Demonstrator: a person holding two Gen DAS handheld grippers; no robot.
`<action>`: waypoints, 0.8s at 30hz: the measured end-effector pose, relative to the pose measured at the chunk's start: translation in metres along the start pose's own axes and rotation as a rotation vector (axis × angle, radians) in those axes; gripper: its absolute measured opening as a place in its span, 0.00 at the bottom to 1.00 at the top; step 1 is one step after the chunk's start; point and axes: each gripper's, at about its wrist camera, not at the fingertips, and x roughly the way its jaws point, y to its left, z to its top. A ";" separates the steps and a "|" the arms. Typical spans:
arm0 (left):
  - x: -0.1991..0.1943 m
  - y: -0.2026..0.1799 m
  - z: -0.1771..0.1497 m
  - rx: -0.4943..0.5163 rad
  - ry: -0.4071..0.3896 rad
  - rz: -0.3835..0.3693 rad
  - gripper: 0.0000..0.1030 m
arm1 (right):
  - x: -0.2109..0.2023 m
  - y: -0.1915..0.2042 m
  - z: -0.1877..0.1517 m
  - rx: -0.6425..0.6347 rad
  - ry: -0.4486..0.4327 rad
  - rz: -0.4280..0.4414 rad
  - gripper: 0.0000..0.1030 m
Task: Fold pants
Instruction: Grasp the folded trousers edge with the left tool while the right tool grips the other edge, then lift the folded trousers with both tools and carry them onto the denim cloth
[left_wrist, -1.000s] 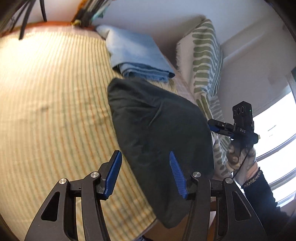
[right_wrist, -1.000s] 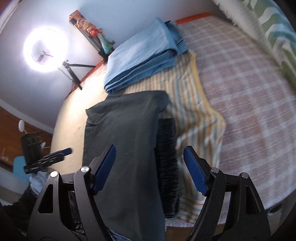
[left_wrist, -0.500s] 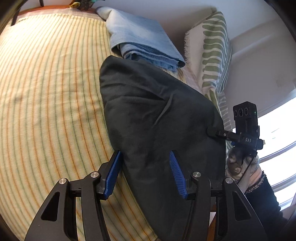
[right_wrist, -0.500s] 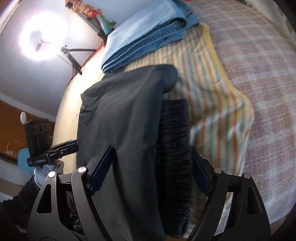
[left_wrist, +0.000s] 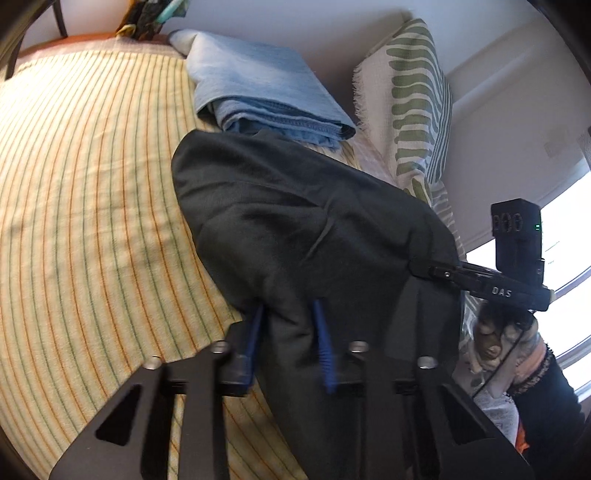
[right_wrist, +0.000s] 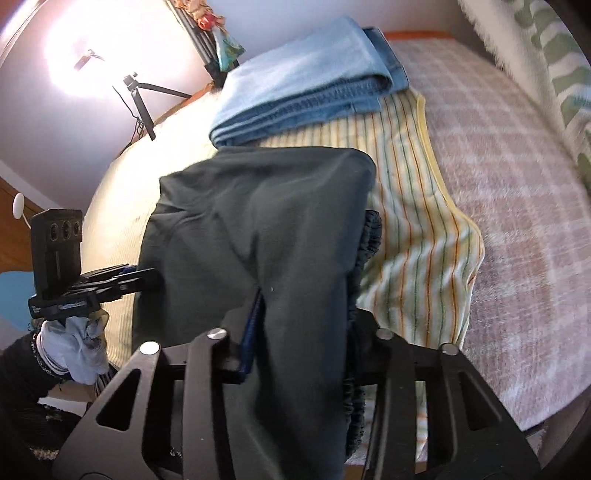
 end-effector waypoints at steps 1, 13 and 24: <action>0.000 -0.001 0.001 0.004 -0.004 -0.002 0.16 | -0.002 0.005 0.000 -0.011 -0.002 -0.009 0.35; -0.006 0.002 -0.002 -0.035 -0.010 0.006 0.23 | 0.005 0.001 0.004 -0.021 0.030 -0.080 0.59; 0.010 0.001 -0.010 -0.028 0.013 -0.038 0.16 | 0.008 -0.022 -0.011 0.061 0.033 0.055 0.49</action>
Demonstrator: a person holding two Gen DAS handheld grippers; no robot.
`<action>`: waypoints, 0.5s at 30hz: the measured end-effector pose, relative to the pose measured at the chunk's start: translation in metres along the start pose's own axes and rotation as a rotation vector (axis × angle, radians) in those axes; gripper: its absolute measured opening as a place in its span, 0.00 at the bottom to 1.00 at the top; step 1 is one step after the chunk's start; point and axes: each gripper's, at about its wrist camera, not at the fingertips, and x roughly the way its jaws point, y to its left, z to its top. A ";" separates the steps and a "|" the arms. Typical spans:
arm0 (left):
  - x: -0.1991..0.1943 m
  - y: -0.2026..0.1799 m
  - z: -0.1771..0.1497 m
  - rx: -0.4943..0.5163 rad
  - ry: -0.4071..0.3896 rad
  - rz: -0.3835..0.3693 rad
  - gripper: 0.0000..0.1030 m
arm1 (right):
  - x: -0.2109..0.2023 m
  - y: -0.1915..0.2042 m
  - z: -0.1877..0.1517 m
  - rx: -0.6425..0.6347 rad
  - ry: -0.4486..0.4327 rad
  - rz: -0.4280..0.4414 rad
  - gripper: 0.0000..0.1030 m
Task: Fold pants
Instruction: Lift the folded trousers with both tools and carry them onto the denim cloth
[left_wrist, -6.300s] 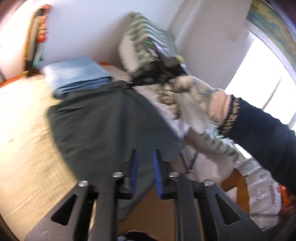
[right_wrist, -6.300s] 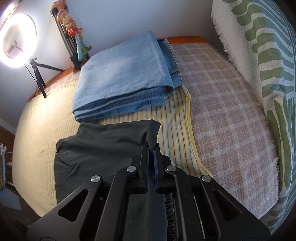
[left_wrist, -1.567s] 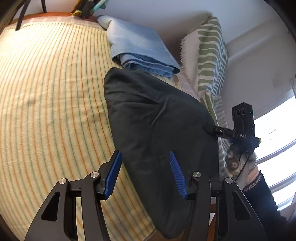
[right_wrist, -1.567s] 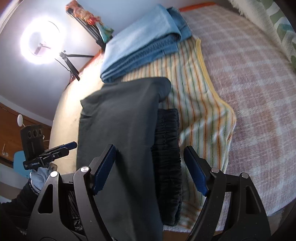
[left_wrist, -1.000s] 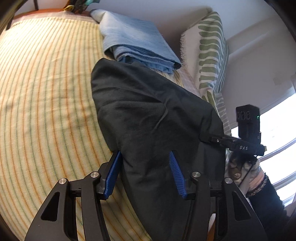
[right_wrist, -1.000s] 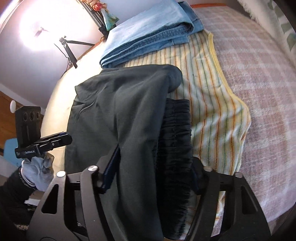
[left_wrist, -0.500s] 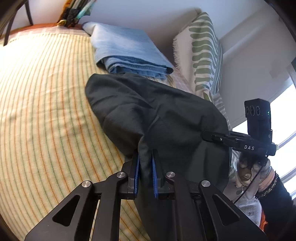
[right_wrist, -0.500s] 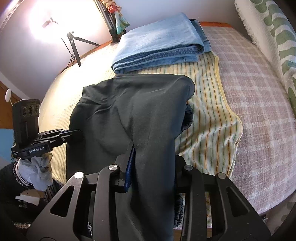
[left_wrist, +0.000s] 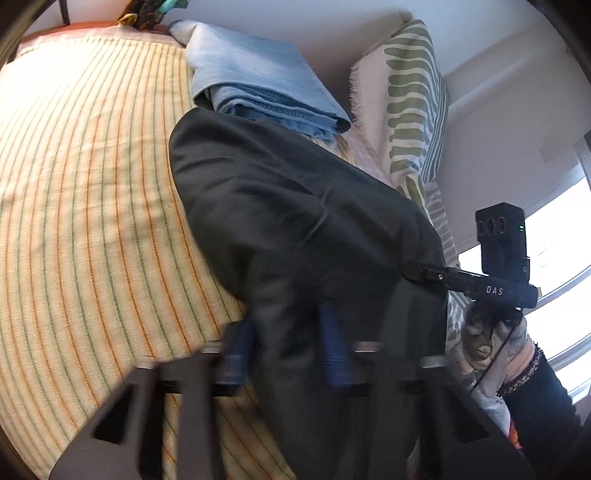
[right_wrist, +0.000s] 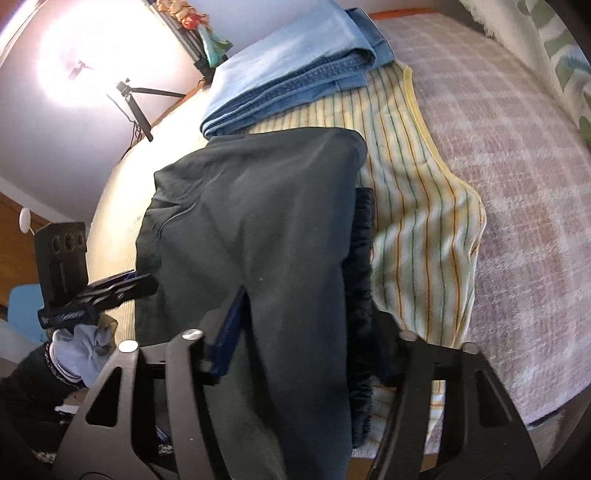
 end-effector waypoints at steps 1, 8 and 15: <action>-0.001 -0.001 0.000 0.003 -0.004 -0.001 0.15 | -0.005 0.003 0.000 -0.009 -0.008 0.003 0.40; -0.017 -0.020 0.001 0.074 -0.050 -0.027 0.05 | -0.025 0.046 0.000 -0.109 -0.053 -0.085 0.29; -0.040 -0.033 0.013 0.118 -0.096 -0.058 0.04 | -0.048 0.080 0.006 -0.178 -0.109 -0.118 0.28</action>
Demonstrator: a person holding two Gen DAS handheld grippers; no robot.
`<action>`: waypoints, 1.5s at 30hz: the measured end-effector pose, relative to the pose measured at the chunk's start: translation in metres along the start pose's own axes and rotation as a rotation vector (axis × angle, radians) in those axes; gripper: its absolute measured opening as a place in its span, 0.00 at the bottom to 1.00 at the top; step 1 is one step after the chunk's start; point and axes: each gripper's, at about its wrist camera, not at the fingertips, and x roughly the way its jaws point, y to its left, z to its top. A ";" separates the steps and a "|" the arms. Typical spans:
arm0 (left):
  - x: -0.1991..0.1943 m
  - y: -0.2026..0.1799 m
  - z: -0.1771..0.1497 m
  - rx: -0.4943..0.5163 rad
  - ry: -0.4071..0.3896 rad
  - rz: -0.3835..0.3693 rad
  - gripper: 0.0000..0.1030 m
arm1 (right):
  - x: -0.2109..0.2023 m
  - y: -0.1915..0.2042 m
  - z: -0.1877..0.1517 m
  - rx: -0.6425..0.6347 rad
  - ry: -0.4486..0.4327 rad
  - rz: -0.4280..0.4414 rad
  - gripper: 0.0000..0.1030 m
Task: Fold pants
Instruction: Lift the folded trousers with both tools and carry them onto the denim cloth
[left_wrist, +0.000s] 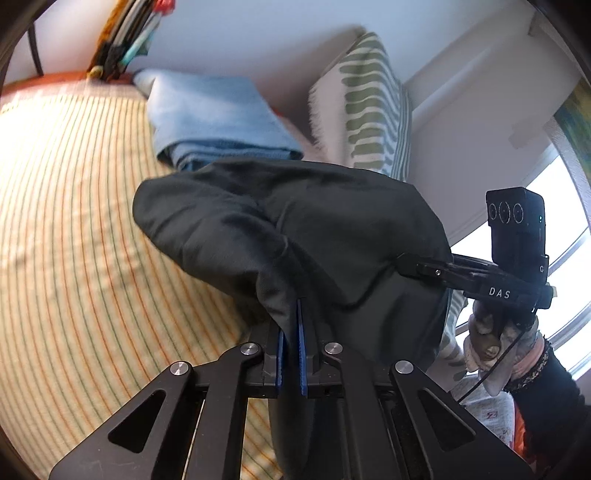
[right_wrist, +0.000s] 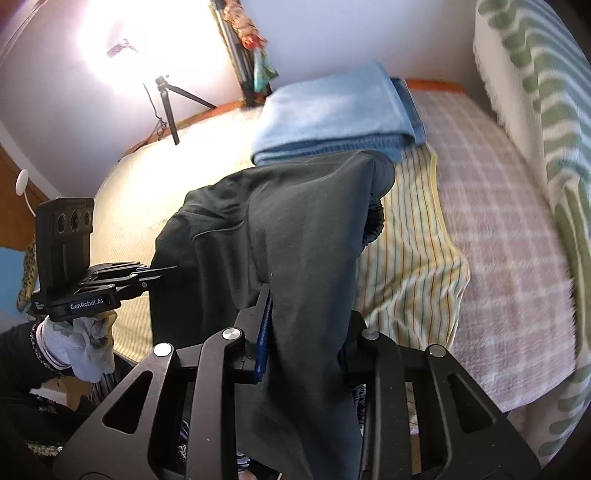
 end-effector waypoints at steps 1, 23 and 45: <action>-0.004 -0.001 0.002 0.004 -0.008 -0.006 0.04 | -0.003 0.003 0.002 -0.006 -0.008 -0.003 0.28; -0.034 -0.016 0.157 0.150 -0.193 -0.016 0.04 | -0.038 0.016 0.149 -0.107 -0.254 -0.066 0.27; 0.061 0.090 0.242 0.098 -0.133 0.239 0.04 | 0.139 -0.051 0.272 -0.083 -0.107 -0.112 0.27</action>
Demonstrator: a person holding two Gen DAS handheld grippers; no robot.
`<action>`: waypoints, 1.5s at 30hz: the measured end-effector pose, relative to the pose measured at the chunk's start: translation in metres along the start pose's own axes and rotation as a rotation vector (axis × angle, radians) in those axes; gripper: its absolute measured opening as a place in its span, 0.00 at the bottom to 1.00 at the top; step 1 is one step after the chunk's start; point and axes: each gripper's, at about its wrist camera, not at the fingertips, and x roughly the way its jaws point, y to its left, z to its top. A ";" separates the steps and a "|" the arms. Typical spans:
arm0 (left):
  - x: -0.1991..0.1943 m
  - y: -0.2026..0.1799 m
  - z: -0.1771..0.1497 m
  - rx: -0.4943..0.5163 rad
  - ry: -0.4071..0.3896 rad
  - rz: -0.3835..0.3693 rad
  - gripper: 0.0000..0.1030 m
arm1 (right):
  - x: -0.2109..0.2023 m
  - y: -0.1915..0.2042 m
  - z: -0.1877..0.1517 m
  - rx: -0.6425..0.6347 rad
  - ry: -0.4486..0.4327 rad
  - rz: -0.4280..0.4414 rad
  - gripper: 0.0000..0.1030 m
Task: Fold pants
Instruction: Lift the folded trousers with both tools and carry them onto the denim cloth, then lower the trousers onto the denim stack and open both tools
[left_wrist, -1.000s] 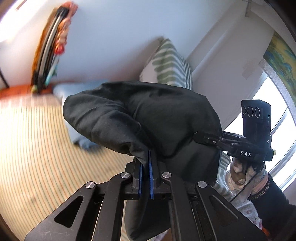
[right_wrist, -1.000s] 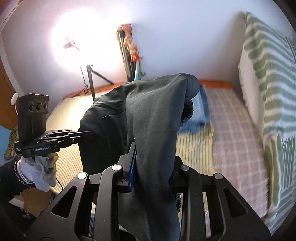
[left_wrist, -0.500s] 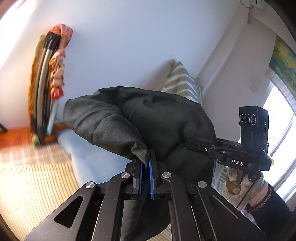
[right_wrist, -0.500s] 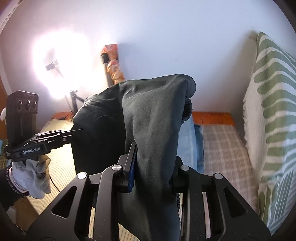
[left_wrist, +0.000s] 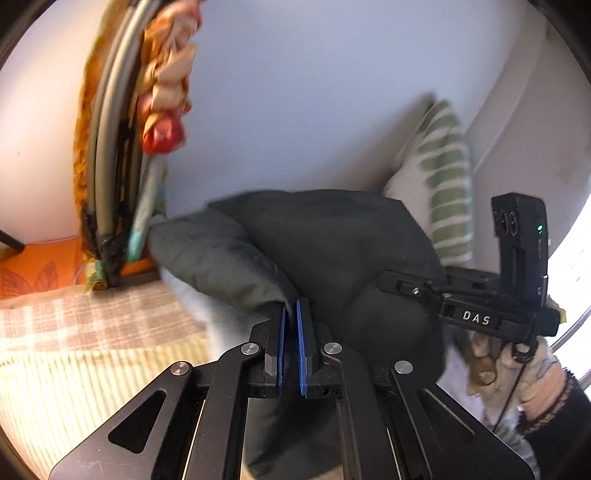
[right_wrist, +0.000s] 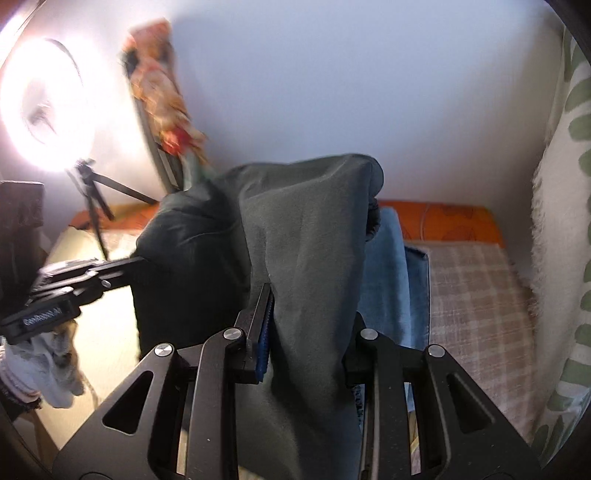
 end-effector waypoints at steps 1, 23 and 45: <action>0.005 0.001 0.001 0.012 0.015 0.029 0.04 | 0.008 -0.003 -0.001 0.004 0.012 -0.017 0.27; -0.001 -0.009 -0.066 -0.080 0.113 0.013 0.13 | -0.023 0.003 -0.050 0.032 -0.050 -0.118 0.58; -0.064 -0.044 -0.085 0.024 0.044 0.055 0.43 | -0.039 -0.008 -0.074 0.127 -0.024 -0.240 0.59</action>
